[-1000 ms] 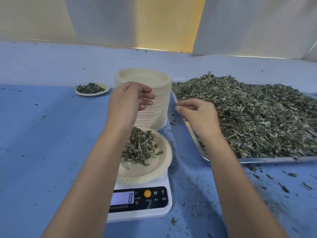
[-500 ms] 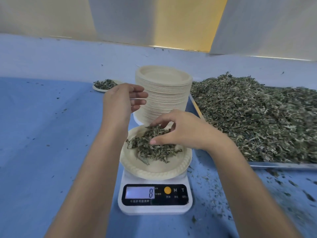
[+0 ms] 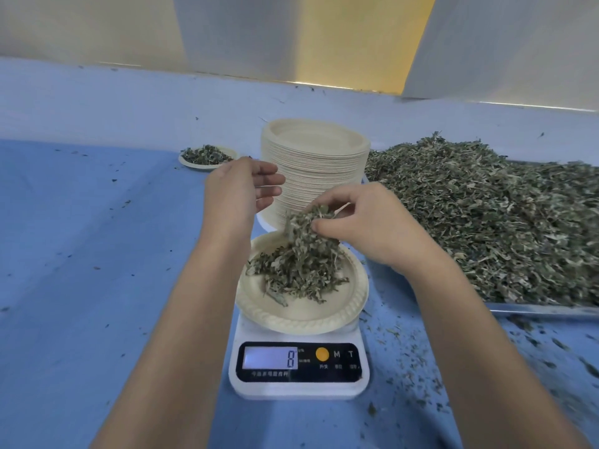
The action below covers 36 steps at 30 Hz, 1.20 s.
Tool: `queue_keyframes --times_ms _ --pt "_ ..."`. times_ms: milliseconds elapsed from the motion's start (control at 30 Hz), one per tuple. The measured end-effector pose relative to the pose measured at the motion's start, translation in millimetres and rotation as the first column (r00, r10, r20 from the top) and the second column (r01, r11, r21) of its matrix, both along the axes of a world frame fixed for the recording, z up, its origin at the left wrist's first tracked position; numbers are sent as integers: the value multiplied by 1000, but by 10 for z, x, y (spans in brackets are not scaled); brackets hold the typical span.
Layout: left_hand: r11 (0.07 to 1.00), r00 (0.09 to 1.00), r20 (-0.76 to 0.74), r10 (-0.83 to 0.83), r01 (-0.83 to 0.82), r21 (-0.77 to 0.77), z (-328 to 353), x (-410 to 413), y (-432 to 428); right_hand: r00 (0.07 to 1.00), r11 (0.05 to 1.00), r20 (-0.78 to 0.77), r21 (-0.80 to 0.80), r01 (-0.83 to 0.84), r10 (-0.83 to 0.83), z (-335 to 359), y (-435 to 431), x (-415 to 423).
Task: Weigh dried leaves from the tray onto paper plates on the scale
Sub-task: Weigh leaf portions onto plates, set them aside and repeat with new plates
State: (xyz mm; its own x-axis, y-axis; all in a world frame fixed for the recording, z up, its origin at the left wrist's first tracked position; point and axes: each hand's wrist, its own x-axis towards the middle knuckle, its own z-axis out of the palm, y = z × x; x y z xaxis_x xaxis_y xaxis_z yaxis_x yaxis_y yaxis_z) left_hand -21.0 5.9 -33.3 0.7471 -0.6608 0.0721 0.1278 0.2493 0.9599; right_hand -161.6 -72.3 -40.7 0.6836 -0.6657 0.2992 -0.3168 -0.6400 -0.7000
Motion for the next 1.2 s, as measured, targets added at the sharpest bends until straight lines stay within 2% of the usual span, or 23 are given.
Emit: queue_keyframes --times_ms 67,200,433,500,633,800,933,1200 --pt "999 997 -64 -48 48 -4 9 -33 -16 994 999 104 53 9 -15 8 1 5" --pt "994 992 -66 -108 110 20 -25 -127 -60 964 995 264 102 5 -32 33 33 38" --pt "971 975 -9 -223 223 80 -14 -192 -104 938 993 343 113 19 -57 45 89 76" --pt "967 969 52 -240 233 104 -11 -222 -110 932 994 355 101 32 -66 46 130 104" --pt "971 923 338 -184 117 209 -41 -296 -121 913 995 396 81 66 -93 24 171 163" --pt "982 831 555 -40 -71 176 -88 -310 -127 897 989 427 136 63 -116 11 174 195" --pt "979 811 584 -10 -111 170 -123 -270 -134 903 988 422 150 23 -85 -2 170 196" --pt "977 831 556 29 -142 160 -147 -200 -111 898 942 426 332 -40 -112 25 152 135"
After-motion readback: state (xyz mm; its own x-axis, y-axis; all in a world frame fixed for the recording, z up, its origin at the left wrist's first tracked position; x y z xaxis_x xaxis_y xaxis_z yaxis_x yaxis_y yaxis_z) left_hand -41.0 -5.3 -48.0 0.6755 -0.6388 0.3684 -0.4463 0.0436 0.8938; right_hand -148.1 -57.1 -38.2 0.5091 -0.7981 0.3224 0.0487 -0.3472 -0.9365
